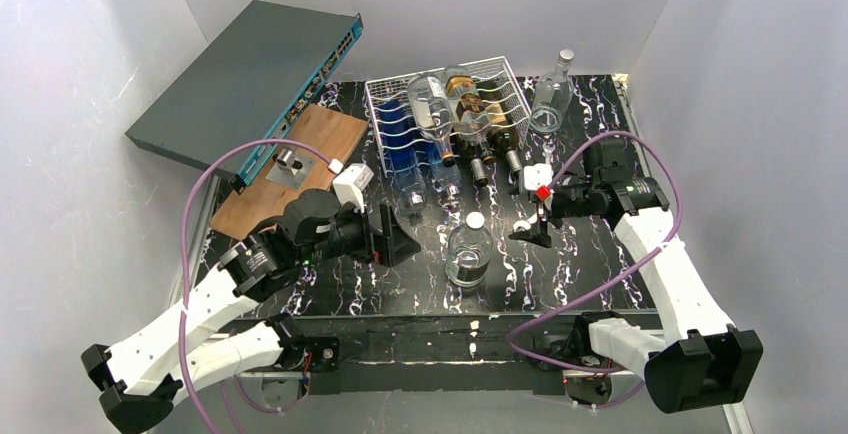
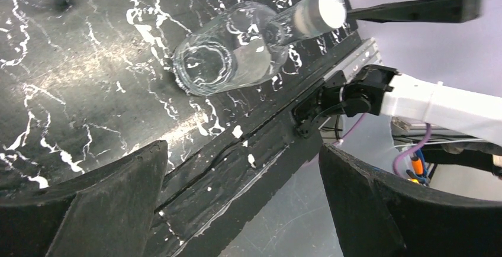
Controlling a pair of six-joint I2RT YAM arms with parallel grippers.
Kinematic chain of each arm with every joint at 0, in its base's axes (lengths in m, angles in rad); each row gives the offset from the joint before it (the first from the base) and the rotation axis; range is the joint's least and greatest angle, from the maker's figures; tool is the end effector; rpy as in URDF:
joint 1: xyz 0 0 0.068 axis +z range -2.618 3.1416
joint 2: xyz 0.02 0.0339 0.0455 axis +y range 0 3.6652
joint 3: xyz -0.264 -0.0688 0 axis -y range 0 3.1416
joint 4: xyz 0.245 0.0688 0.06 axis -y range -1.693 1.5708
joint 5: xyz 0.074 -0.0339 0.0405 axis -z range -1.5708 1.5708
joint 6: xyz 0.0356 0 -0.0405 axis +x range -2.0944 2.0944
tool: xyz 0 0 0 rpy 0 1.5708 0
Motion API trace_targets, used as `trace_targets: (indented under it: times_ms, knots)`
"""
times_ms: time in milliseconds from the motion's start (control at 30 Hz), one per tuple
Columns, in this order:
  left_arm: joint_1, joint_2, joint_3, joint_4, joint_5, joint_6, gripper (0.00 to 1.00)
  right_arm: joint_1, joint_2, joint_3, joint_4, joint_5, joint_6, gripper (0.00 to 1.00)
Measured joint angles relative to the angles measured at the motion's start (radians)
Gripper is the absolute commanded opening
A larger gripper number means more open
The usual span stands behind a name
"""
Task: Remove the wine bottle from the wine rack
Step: Pick up the wine bottle from the center of the board.
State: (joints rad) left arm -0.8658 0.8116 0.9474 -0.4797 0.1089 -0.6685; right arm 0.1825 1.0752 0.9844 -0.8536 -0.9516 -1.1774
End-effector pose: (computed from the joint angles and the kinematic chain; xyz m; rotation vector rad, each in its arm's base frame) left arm 0.1110 -0.1365 0.3607 0.2846 2.0640 -1.0991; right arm 0.1908 0.0647 0.3066 -1.5870 1.4074 0.6241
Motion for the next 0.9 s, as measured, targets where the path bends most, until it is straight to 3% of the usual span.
trace_targets:
  times_ms: [300, 900]
  knots:
    - [0.0, -0.068, -0.086, -0.026, -0.055, -0.01, 0.98, 0.071, 0.032, 0.137, -0.045, -0.002, 0.074, 0.98]
    - [0.001, -0.102, -0.183, 0.021, -0.069, -0.103, 0.98, 0.281, 0.135, 0.142, 0.024, 0.004, 0.157, 0.98]
